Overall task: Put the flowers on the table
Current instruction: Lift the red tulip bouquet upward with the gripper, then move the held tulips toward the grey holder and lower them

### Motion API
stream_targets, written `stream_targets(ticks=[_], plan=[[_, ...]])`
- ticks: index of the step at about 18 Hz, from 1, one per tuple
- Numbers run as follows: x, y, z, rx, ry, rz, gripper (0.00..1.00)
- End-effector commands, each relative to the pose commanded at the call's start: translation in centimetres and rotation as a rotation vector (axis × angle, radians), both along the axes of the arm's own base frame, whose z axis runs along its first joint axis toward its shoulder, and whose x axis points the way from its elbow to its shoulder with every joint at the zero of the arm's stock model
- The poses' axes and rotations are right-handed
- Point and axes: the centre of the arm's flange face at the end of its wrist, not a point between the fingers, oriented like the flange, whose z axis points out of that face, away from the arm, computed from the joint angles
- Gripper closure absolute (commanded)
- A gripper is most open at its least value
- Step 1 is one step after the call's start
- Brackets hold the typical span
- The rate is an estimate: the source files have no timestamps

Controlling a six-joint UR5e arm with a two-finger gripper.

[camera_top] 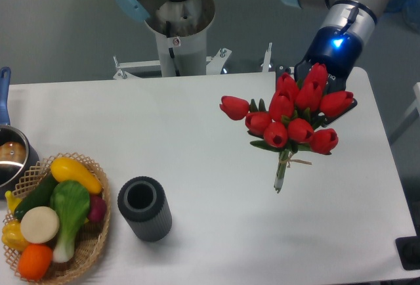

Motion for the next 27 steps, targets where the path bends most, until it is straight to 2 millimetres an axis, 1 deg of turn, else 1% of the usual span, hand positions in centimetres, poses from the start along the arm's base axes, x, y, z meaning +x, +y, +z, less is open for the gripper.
stream_targets(ticks=[2, 3, 5, 6, 8, 10, 12, 14, 16, 18, 21, 22, 23, 25, 27], plan=[[0.4, 0.2, -0.7, -0.004, -0.008, -0.006, 0.64], [0.6, 0.2, -0.7, -0.004, -0.007, -0.007, 0.64], [0.4, -0.2, -0.3, -0.008, -0.012, 0.006, 0.64], [0.8, -0.5, 0.4, -0.007, -0.003, 0.010, 0.64], [1.0, -1.0, 0.9, -0.010, 0.006, 0.021, 0.64], [1.3, -1.5, 1.5, -0.054, 0.034, 0.051, 0.64], [1.4, -2.0, 1.3, -0.116, 0.059, 0.087, 0.64], [1.9, -2.0, 1.9, -0.147, 0.083, 0.101, 0.64], [2.5, -2.1, 1.7, -0.206, 0.103, 0.126, 0.64], [2.7, -2.5, 1.2, -0.323, 0.143, 0.184, 0.64], [3.9, -0.9, 0.5, -0.442, 0.193, 0.200, 0.64], [4.0, -0.8, 0.0, -0.477, 0.200, 0.210, 0.64], [4.3, -0.8, -1.1, -0.540, 0.208, 0.224, 0.64], [5.8, 0.5, -2.9, -0.623, 0.229, 0.208, 0.64], [7.1, 1.4, -4.6, -0.704, 0.252, 0.195, 0.64]])
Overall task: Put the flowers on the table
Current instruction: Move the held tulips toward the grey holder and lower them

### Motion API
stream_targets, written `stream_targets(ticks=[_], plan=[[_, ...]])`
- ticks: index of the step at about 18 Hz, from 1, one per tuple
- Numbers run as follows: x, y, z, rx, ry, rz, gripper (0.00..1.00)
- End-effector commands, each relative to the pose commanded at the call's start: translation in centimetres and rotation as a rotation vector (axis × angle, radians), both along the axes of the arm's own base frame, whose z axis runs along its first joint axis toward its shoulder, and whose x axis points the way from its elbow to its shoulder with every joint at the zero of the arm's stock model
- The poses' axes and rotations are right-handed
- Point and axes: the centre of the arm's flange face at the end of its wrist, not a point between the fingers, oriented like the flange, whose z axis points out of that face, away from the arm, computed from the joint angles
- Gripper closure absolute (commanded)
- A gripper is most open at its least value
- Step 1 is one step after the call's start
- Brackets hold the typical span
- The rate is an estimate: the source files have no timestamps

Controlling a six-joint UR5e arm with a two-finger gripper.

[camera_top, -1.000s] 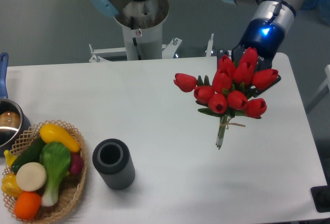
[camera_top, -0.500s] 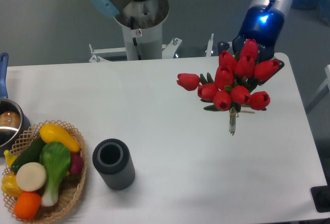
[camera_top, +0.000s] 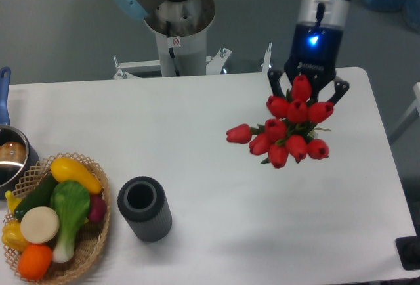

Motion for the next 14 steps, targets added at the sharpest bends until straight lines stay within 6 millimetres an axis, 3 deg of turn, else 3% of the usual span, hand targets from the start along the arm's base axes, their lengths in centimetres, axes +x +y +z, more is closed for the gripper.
stream_targets(ticks=[2, 6, 14], plan=[[1.2, 1.1, -1.9, -0.057, -0.010, -0.023, 0.64], [2.8, 1.4, -4.5, -0.138, -0.055, -0.064, 0.64], [4.0, 2.1, -11.7, -0.309, -0.105, -0.142, 0.64]])
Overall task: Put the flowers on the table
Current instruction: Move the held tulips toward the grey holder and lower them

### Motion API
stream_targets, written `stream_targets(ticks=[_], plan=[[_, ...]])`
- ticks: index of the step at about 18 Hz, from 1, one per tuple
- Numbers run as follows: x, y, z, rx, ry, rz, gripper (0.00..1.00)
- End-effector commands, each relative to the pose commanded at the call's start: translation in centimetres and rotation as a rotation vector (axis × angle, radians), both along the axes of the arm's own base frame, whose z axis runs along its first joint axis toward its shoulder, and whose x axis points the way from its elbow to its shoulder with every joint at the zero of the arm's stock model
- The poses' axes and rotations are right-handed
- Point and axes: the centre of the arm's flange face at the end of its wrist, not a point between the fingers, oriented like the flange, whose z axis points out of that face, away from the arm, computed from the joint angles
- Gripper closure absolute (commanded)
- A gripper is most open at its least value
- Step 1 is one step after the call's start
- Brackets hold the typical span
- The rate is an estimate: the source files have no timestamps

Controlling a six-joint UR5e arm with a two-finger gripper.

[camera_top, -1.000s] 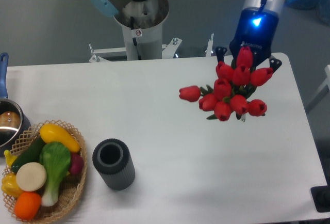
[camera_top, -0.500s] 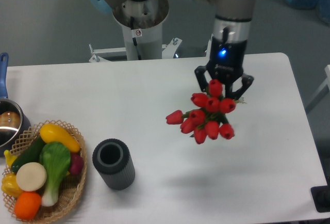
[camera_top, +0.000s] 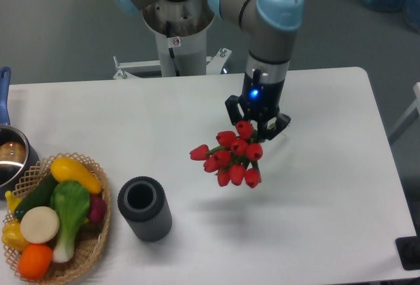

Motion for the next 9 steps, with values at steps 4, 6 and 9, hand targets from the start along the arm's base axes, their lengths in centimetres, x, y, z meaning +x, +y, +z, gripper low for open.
stream_targets(ticks=[4, 6, 9], plan=[[0.3, 1.6, -3.4, -0.072, -0.024, -0.030, 0.64], [0.5, 1.6, -4.5, -0.085, -0.043, -0.032, 0.64], [1.1, 1.6, -6.4, -0.108, -0.074, -0.039, 0.64]])
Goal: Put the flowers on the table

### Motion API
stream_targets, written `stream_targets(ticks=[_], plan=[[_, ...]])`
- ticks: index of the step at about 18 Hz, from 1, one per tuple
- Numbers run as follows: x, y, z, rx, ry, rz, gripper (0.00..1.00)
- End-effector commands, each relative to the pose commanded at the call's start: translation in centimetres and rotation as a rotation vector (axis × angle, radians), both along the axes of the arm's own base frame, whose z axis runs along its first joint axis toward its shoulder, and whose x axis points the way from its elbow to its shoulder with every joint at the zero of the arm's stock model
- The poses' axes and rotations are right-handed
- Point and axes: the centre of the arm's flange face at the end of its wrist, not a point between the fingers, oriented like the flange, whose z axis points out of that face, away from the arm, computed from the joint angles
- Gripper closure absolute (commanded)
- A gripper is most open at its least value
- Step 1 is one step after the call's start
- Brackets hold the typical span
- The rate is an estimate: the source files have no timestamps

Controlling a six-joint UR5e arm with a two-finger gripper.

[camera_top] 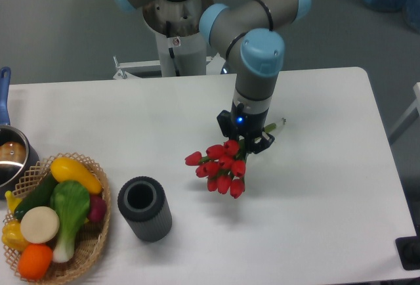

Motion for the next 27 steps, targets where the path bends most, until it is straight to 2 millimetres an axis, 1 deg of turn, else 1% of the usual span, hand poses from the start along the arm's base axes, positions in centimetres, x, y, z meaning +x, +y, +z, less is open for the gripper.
stream_targets(ticks=[6, 7, 8, 14, 16, 17, 18, 19, 21, 23, 25, 27], plan=[[-0.2, 0.2, -0.8, -0.005, -0.010, 0.000, 0.63], [-0.3, 0.3, -0.9, -0.005, -0.010, 0.000, 0.60], [-0.4, 0.4, -0.8, -0.002, -0.008, 0.000, 0.53], [-0.5, 0.6, -1.3, -0.006, -0.015, 0.000, 0.53], [-0.7, 0.6, -1.0, -0.003, -0.008, 0.000, 0.50], [-0.8, 0.6, -0.4, 0.005, 0.002, 0.001, 0.33], [-1.4, 0.8, 0.6, 0.020, 0.023, 0.004, 0.00], [-1.9, 1.2, 1.7, 0.031, 0.041, 0.006, 0.00], [-2.3, 1.6, 4.5, 0.062, 0.086, 0.010, 0.00], [-3.2, 1.5, 6.8, 0.090, 0.119, 0.031, 0.00], [-3.9, 1.1, 9.2, 0.146, 0.154, 0.088, 0.00], [-5.4, 1.2, 12.0, 0.228, 0.166, 0.165, 0.00]])
